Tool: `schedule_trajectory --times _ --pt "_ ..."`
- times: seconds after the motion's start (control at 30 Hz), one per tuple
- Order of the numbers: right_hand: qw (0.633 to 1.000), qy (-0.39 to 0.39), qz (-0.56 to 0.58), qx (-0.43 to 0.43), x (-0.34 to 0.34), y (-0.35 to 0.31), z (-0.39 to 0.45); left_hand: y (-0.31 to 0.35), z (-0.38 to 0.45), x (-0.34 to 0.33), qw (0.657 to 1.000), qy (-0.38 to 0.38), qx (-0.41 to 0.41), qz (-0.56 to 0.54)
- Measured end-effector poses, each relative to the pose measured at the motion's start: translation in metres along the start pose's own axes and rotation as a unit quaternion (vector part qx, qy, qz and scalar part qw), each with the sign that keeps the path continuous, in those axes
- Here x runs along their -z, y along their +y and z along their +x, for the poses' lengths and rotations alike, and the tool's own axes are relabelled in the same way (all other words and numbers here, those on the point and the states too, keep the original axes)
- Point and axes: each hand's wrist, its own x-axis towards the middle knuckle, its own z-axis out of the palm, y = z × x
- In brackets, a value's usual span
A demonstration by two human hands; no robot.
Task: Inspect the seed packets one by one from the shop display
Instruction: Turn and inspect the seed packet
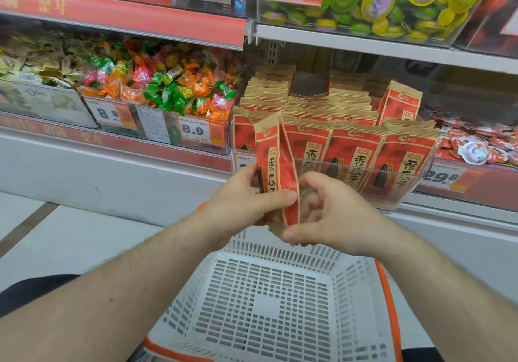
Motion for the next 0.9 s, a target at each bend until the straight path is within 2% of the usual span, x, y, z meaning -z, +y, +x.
schedule_trajectory --times 0.13,0.23,0.3,0.47,0.67,0.9 --pt "0.993 0.082 0.059 0.058 0.005 0.000 0.000 -0.003 0.000 0.003 0.996 -0.072 0.037 0.041" --pt "0.984 0.144 0.056 0.083 0.001 0.003 0.002 -0.007 -0.003 -0.001 0.990 -0.124 0.051 0.052" --pt "0.983 0.158 0.046 0.085 -0.003 0.005 0.004 -0.009 -0.003 -0.005 0.990 -0.123 0.052 0.037" --pt "0.983 0.105 0.140 0.046 -0.008 0.004 0.007 -0.003 0.001 -0.007 0.996 -0.059 0.016 -0.060" --pt "0.964 0.067 0.254 0.047 -0.009 -0.003 0.006 -0.004 0.004 -0.006 0.977 -0.089 0.064 -0.183" --pt "0.961 0.051 0.266 0.053 -0.008 -0.002 0.005 -0.001 0.001 -0.007 0.974 -0.087 0.072 -0.198"
